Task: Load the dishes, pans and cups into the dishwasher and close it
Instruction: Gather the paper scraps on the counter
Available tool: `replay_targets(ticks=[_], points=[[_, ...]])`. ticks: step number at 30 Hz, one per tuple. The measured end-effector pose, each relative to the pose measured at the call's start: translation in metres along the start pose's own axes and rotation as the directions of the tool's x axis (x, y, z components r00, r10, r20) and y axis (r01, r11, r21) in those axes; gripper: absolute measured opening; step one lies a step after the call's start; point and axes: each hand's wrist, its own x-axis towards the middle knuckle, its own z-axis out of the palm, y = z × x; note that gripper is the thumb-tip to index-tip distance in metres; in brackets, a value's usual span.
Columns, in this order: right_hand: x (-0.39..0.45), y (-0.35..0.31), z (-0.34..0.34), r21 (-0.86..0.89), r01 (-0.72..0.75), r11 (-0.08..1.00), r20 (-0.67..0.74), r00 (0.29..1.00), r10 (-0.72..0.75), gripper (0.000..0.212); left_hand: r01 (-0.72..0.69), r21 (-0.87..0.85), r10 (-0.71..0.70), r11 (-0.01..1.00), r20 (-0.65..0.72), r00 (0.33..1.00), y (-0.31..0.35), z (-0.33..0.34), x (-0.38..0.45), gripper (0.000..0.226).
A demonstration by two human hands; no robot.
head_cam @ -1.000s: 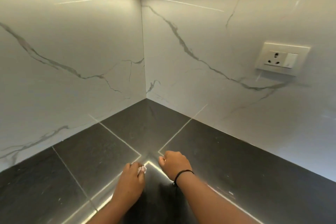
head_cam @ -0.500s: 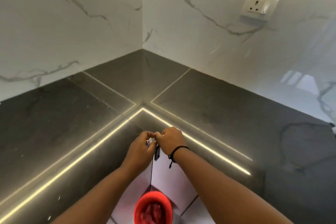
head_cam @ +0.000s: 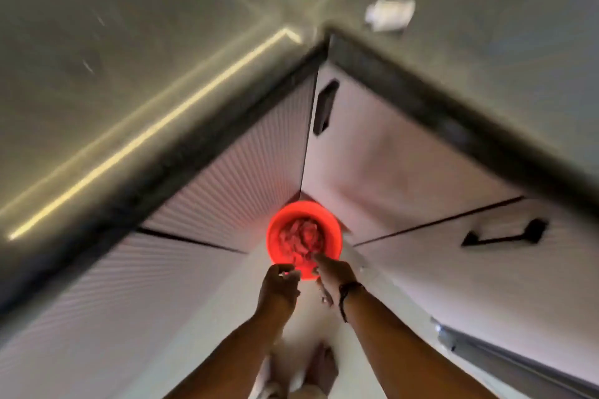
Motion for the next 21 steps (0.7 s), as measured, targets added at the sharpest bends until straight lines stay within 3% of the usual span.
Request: replay_targets(ticks=[2, 4, 9, 10, 12, 14, 15, 18, 21], points=[[0.044, 0.03, 0.009, 0.213, -0.106, 0.971, -0.033, 0.993, 0.116, 0.035, 0.086, -0.013, -0.086, 0.996, 0.033, 0.996, -0.025, 0.01, 0.038, 0.017], [0.085, 0.047, 0.018, 0.312, -0.127, 0.942, -0.041, 0.988, 0.147, 0.036, 0.135, -0.088, -0.132, 0.987, 0.042, 0.99, -0.039, 0.02, 0.076, 0.026], [0.156, 0.021, 0.028, 0.5, -0.07, 0.863, -0.012, 0.996, 0.087, 0.037, 0.173, -0.207, -0.157, 0.963, 0.087, 0.984, -0.024, 0.034, 0.142, 0.015], [0.167, 0.014, 0.027, 0.497, -0.047, 0.867, -0.024, 0.997, 0.068, 0.042, 0.175, -0.233, -0.163, 0.957, 0.073, 0.984, -0.018, 0.034, 0.15, 0.006], [0.182, 0.007, 0.019, 0.432, 0.042, 0.901, -0.127, 0.992, 0.015, 0.061, 0.19, -0.231, -0.2, 0.954, -0.018, 0.98, -0.014, 0.031, 0.156, 0.033], [0.186, 0.006, 0.006, 0.306, 0.09, 0.948, -0.252, 0.968, -0.011, 0.095, 0.18, -0.1, -0.19, 0.979, -0.107, 0.976, -0.014, 0.022, 0.145, 0.056], [0.177, 0.007, -0.001, 0.227, 0.114, 0.967, -0.278, 0.959, -0.047, 0.096, 0.161, -0.042, -0.165, 0.986, -0.126, 0.978, -0.011, 0.018, 0.132, 0.06], [0.113, 0.005, -0.02, 0.053, 0.247, 0.968, -0.303, 0.927, -0.22, 0.041, 0.092, 0.037, -0.088, 0.995, -0.098, 0.991, 0.004, 0.01, 0.08, 0.05], [0.018, -0.016, -0.034, -0.053, 0.45, 0.892, -0.297, 0.845, -0.444, 0.034, -0.125, 0.1, 0.123, 0.987, 0.027, 0.992, 0.049, 0.008, 0.005, 0.04]])
